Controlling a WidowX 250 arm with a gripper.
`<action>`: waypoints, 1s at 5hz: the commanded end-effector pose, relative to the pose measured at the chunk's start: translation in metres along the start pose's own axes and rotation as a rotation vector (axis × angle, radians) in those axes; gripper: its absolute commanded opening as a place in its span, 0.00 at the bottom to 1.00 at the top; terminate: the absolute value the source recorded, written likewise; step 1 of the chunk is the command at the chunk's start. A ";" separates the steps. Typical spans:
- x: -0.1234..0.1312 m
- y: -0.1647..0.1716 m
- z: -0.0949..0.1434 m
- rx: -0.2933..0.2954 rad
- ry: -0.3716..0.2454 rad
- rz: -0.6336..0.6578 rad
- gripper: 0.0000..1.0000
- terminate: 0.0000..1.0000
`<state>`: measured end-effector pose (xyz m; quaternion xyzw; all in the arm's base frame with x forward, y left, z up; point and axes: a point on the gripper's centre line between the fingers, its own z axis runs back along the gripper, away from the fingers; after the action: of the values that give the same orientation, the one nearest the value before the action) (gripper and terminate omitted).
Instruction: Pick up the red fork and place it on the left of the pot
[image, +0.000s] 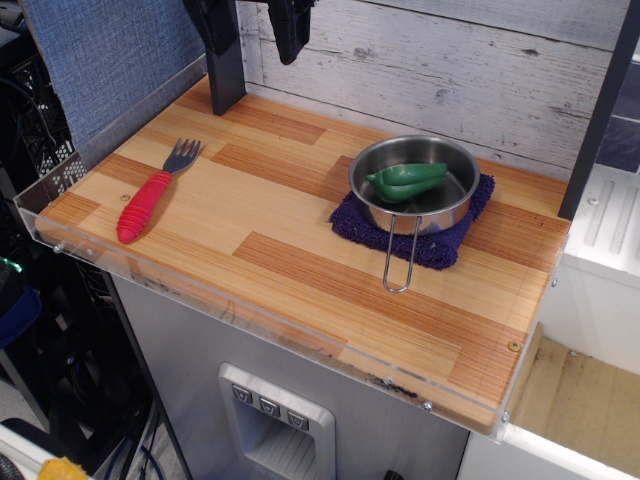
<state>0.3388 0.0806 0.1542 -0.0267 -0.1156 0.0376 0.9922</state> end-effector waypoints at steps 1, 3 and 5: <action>0.000 0.000 0.000 0.000 0.000 0.000 1.00 0.00; -0.022 0.046 -0.012 0.022 0.030 0.113 1.00 0.00; -0.052 0.089 -0.058 0.067 0.095 0.098 1.00 0.00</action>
<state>0.2947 0.1599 0.0651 -0.0108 -0.0454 0.0880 0.9950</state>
